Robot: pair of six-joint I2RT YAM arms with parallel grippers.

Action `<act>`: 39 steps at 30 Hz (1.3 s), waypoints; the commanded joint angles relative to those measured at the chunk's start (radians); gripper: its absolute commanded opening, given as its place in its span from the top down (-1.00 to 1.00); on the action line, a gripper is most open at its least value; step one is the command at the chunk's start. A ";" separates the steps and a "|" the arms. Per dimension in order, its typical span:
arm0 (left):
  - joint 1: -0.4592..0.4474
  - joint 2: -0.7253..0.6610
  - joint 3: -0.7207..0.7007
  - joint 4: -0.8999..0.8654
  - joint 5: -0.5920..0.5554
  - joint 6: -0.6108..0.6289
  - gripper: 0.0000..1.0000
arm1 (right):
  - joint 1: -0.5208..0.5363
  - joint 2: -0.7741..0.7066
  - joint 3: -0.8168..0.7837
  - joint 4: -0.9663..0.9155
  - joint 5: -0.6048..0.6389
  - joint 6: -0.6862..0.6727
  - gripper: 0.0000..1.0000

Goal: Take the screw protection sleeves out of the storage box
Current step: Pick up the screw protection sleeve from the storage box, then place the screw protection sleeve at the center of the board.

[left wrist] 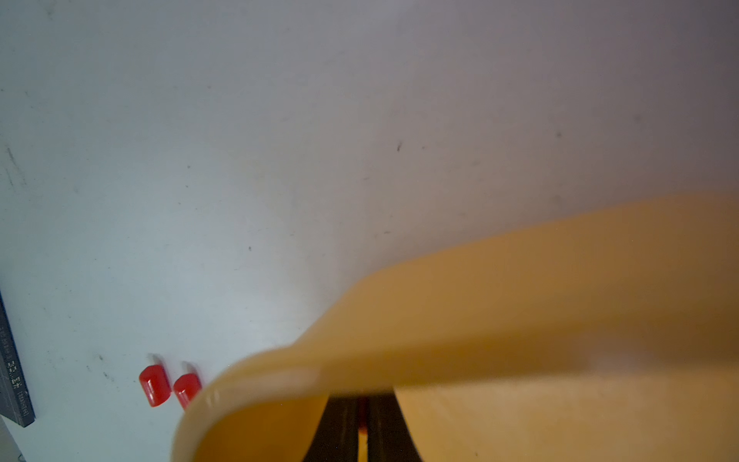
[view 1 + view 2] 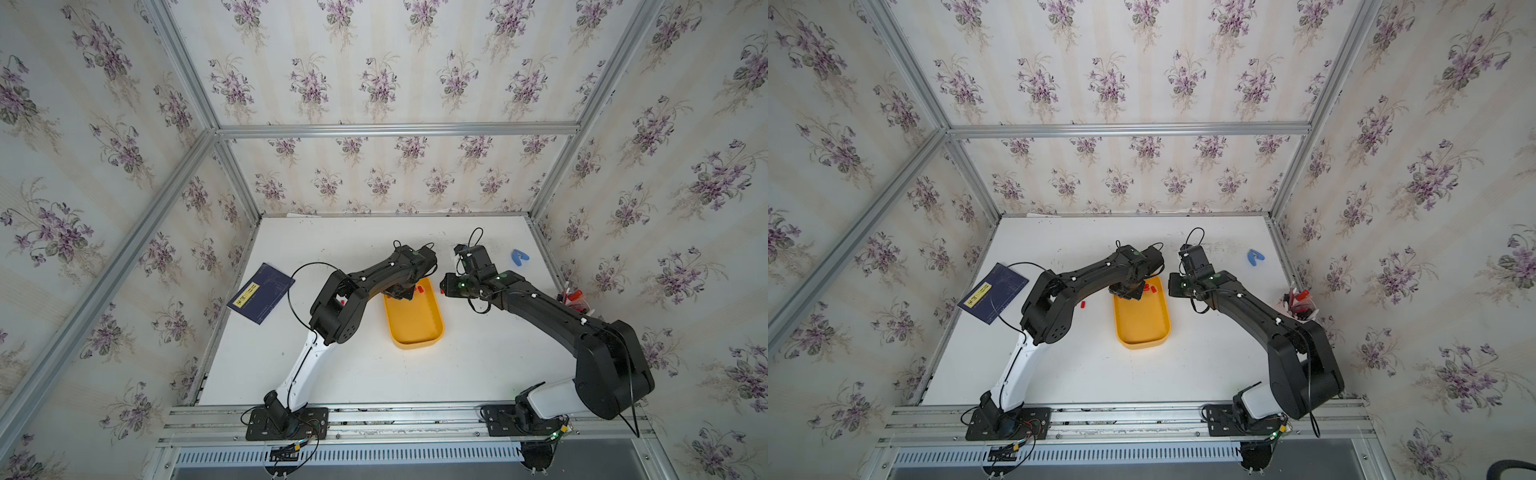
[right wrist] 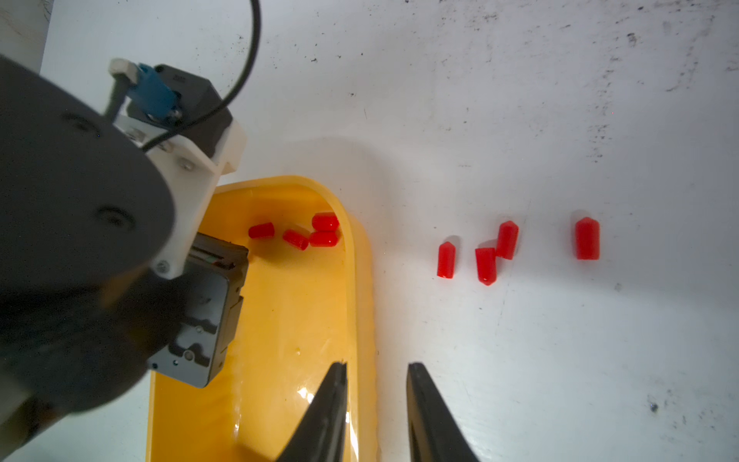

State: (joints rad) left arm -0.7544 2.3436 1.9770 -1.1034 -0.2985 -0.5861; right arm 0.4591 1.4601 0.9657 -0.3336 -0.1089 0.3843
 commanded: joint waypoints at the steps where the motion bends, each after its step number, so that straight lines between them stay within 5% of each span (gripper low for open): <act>1: -0.002 -0.039 -0.002 0.002 0.025 0.002 0.79 | 0.001 -0.007 0.001 0.010 0.013 -0.011 0.39; 17: 0.016 -0.318 -0.072 -0.037 0.123 -0.011 0.77 | 0.001 -0.006 0.010 -0.006 0.027 -0.016 0.39; 28: 0.091 -0.557 -0.362 0.003 0.124 -0.036 0.74 | 0.001 -0.013 0.013 -0.014 0.026 -0.013 0.39; 39: 0.134 -0.490 -0.553 0.172 0.110 -0.053 0.74 | 0.001 -0.024 0.012 -0.033 0.032 -0.015 0.38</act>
State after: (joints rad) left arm -0.6258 1.8297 1.4391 -0.9852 -0.1768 -0.6266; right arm 0.4591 1.4433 0.9722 -0.3561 -0.0910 0.3706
